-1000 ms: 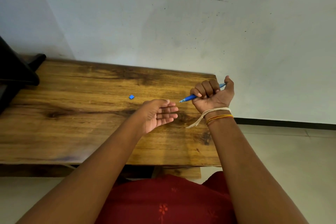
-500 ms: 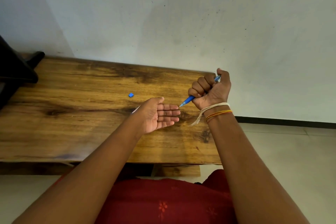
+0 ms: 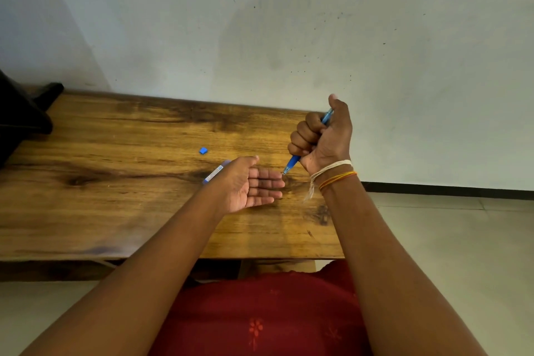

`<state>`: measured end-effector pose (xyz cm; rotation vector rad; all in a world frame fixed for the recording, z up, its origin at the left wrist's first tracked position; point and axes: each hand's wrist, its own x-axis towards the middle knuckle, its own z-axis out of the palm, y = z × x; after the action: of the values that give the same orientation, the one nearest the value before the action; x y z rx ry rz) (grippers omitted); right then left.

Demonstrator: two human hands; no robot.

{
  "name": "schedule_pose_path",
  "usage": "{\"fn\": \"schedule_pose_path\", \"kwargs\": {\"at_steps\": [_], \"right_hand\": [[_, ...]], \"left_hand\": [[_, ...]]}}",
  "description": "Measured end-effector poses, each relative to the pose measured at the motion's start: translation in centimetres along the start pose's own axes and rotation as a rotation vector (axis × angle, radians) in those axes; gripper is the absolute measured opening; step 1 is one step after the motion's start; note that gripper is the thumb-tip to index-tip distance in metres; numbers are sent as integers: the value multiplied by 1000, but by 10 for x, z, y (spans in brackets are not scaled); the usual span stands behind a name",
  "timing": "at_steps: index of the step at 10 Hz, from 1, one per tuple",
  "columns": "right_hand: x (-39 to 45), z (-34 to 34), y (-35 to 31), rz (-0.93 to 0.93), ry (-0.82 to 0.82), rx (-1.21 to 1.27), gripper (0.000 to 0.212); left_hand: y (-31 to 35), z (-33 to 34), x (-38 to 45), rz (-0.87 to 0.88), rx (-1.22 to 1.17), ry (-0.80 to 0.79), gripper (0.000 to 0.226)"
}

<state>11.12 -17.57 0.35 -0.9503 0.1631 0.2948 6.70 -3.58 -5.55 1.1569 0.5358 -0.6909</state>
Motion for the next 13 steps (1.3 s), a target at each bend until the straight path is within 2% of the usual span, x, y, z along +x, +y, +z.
{"fn": "schedule_pose_path", "kwargs": {"at_steps": [9,13], "right_hand": [[5,-8,0,6,45,53,58],[5,-11,2,21,51,64,64]], "left_hand": [[1,3,0,-6,4,-2,57],[1,4,-2,2,8,-4,57]]}}
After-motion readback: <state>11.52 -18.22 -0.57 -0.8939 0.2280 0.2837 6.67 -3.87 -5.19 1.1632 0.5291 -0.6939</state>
